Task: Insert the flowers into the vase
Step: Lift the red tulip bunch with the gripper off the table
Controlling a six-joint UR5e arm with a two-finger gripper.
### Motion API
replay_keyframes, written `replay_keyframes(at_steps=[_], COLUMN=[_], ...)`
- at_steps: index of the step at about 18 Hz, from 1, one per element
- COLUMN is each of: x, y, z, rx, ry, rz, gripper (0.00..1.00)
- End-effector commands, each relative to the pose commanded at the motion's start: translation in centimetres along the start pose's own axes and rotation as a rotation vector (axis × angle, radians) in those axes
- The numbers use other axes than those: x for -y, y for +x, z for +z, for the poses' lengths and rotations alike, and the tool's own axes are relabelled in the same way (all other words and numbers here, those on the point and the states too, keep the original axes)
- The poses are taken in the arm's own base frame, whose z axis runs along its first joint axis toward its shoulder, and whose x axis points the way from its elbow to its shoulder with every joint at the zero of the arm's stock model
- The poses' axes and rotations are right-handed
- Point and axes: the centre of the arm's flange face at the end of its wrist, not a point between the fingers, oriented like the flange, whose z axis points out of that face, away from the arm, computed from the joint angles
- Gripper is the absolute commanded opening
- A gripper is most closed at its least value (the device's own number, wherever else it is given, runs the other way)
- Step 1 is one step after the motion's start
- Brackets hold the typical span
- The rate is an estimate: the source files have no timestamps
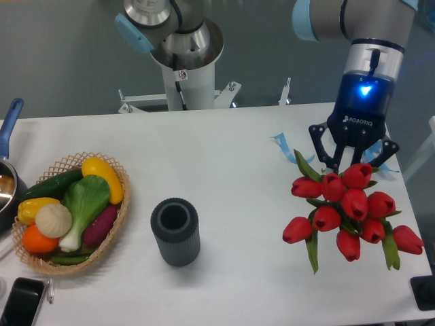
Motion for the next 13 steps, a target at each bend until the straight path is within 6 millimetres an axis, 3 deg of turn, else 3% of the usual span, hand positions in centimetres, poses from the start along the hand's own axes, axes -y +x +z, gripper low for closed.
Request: replay_keyframes(at_steps=[8, 13], x=[0.1, 0.3], y=[1.5, 4.3], z=[2.1, 5.0], rx=[-0.043, -0.105], ry=[-0.003, -0.003], rz=[0.001, 0.060], gripper=[0.21, 0.21])
